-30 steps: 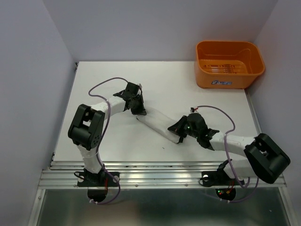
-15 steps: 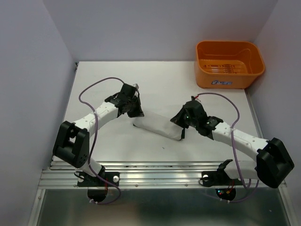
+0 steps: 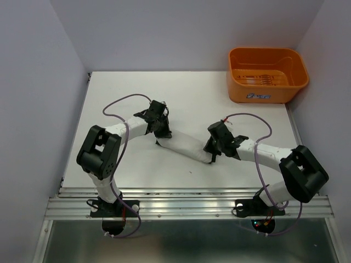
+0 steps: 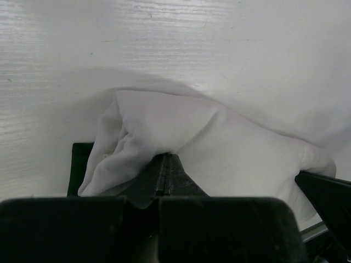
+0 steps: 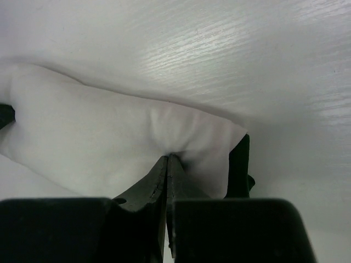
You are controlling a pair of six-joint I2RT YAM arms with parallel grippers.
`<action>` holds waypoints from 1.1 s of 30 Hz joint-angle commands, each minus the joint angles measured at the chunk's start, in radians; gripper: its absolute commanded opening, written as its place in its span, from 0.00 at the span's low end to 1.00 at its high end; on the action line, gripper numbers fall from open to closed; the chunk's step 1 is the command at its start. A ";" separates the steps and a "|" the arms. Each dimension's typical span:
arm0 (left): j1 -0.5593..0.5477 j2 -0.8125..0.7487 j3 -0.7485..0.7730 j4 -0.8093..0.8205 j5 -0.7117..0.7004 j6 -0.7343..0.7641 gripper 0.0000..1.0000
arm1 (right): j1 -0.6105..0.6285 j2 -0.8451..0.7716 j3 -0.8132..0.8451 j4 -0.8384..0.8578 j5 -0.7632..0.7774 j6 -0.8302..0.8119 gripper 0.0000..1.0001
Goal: Roll the t-shirts
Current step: Move the bin to the center of the board.
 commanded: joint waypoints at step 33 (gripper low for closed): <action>0.064 -0.127 0.029 -0.096 -0.031 0.084 0.00 | 0.070 -0.220 0.071 -0.336 0.280 -0.080 0.09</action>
